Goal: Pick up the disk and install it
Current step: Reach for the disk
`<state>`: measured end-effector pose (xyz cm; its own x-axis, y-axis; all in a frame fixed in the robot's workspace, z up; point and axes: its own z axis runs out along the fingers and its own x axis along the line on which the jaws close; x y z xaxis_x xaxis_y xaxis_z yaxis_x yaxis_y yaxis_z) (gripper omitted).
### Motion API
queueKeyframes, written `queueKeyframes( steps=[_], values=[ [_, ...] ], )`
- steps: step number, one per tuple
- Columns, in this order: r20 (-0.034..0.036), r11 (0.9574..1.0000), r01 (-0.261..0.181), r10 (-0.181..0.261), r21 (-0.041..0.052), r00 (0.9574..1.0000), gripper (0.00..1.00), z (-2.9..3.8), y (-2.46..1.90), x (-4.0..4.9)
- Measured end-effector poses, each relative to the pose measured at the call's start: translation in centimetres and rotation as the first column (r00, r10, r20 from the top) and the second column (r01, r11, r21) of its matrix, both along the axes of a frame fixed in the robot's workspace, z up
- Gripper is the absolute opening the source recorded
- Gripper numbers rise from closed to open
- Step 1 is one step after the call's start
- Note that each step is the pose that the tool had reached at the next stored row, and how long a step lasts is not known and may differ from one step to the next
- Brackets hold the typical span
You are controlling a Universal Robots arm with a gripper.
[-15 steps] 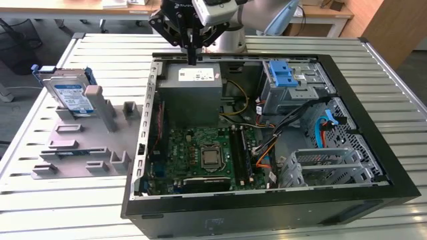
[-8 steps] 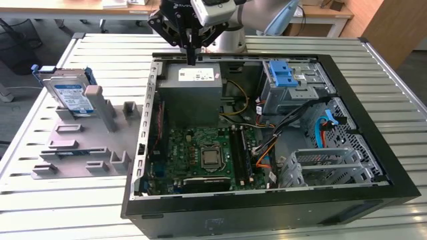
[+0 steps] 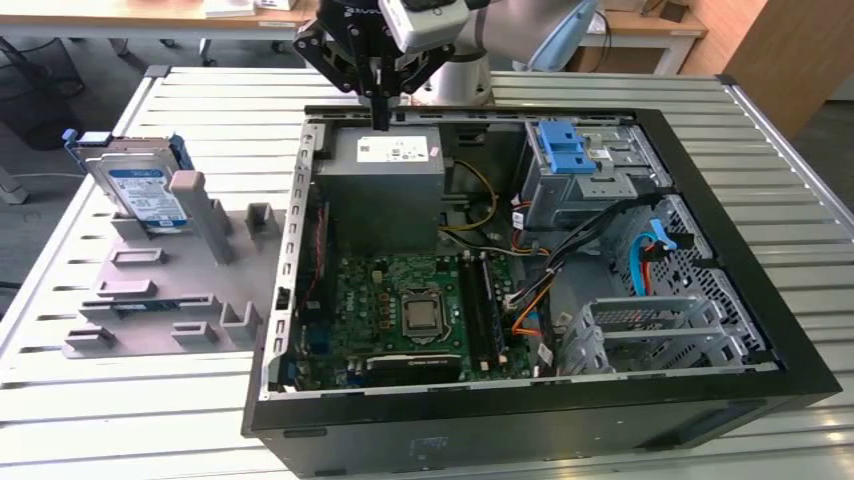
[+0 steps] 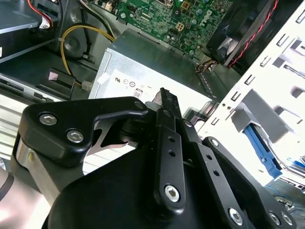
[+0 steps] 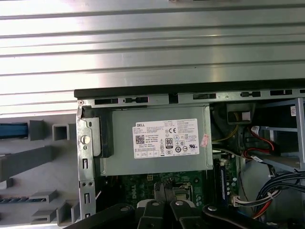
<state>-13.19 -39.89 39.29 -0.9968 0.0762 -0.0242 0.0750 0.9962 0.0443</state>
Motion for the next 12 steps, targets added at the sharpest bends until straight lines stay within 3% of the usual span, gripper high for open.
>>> queueKeyframes(
  steps=[12],
  values=[
    [0.0, 1.0, 0.0, 0.0, 0.0, 1.0, 0.11, 0.0, 0.0, -0.23]
  ],
)
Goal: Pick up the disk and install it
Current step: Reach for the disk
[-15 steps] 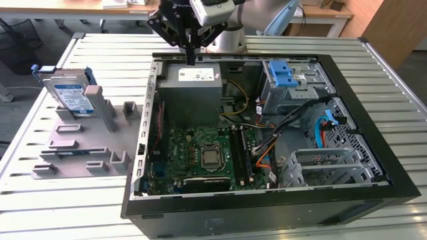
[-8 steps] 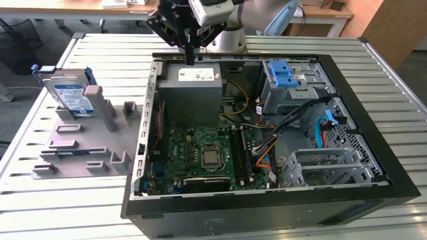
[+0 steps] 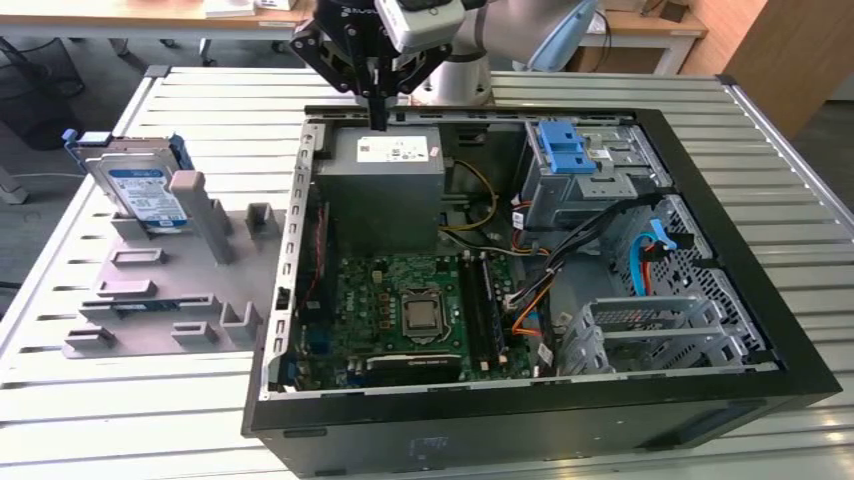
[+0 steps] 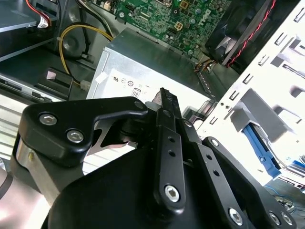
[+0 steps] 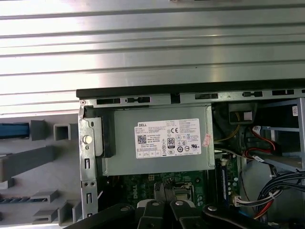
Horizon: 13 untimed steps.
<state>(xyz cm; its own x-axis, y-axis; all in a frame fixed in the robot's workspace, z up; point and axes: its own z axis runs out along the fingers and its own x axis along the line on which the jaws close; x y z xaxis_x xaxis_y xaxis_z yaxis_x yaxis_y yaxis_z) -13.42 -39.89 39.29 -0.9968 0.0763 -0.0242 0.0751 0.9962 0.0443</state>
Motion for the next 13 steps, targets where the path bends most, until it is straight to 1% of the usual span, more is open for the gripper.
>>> queueKeyframes(
  steps=[5, 7, 13],
  values=[
    [0.0, 1.0, 0.0, 0.0, 0.0, 1.0, 0.11, -0.01, 0.0, -0.08],
    [0.0, 1.0, 0.0, 0.0, 0.0, 1.0, 0.11, -0.06, 0.0, -0.73],
    [0.0, 1.0, 0.0, 0.0, 0.0, 1.0, 0.11, -0.07, 0.0, -0.83]
  ],
)
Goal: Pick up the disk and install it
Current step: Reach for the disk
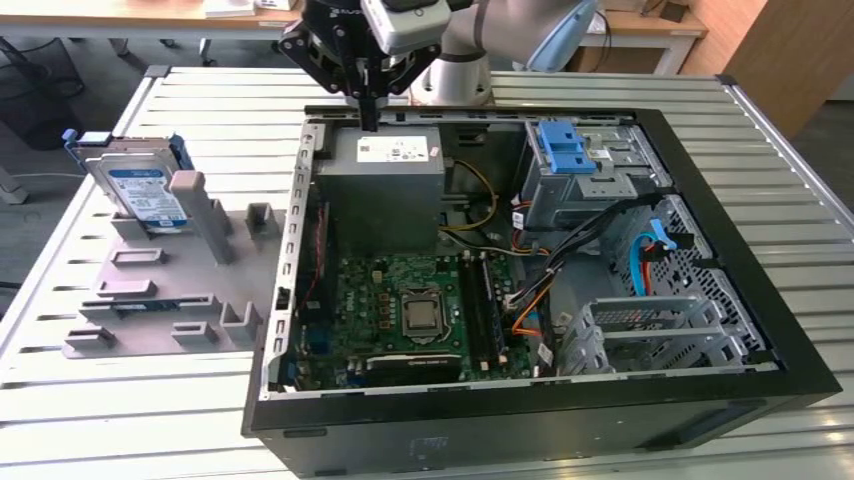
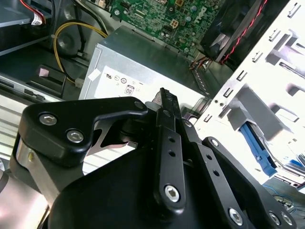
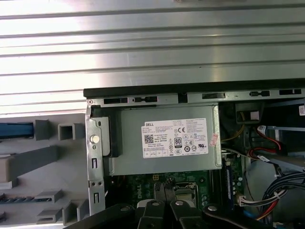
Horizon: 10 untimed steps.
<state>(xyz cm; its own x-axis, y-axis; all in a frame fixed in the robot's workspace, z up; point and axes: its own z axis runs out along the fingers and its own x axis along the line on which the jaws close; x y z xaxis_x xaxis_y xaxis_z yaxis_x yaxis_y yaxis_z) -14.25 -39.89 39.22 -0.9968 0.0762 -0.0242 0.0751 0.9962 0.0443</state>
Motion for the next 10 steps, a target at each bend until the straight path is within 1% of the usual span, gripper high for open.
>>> queueKeyframes(
  steps=[10],
  values=[
    [0.0, 1.0, 0.0, 0.0, 0.0, 1.0, 0.11, -0.02, 0.0, -0.19]
  ],
)
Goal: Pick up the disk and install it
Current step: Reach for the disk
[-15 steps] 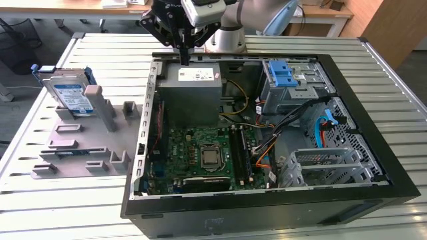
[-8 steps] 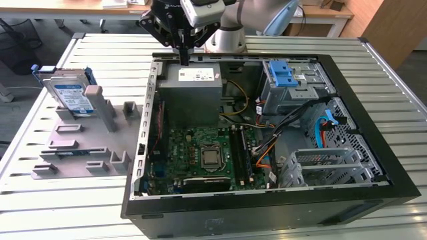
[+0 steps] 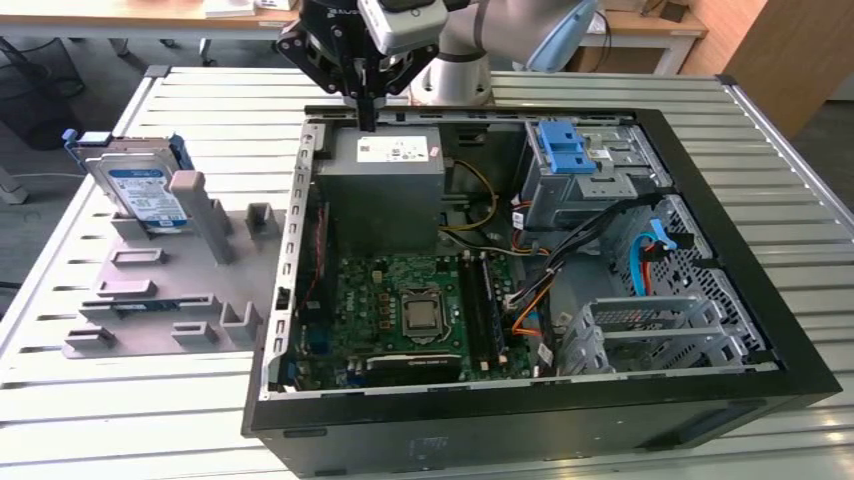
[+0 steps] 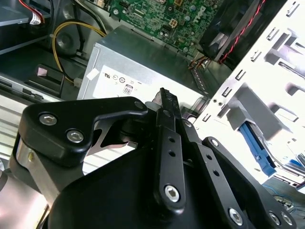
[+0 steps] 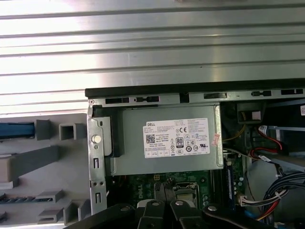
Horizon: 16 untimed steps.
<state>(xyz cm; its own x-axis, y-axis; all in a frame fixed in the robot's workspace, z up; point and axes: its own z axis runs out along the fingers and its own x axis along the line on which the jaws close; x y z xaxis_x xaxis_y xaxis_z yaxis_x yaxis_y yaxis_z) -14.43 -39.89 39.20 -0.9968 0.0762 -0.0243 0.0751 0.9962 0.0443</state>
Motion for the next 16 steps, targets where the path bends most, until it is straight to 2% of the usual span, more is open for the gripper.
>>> queueKeyframes(
  steps=[16],
  values=[
    [0.0, 1.0, 0.0, 0.0, 0.0, 1.0, 0.11, -0.03, 0.0, -0.34]
  ],
)
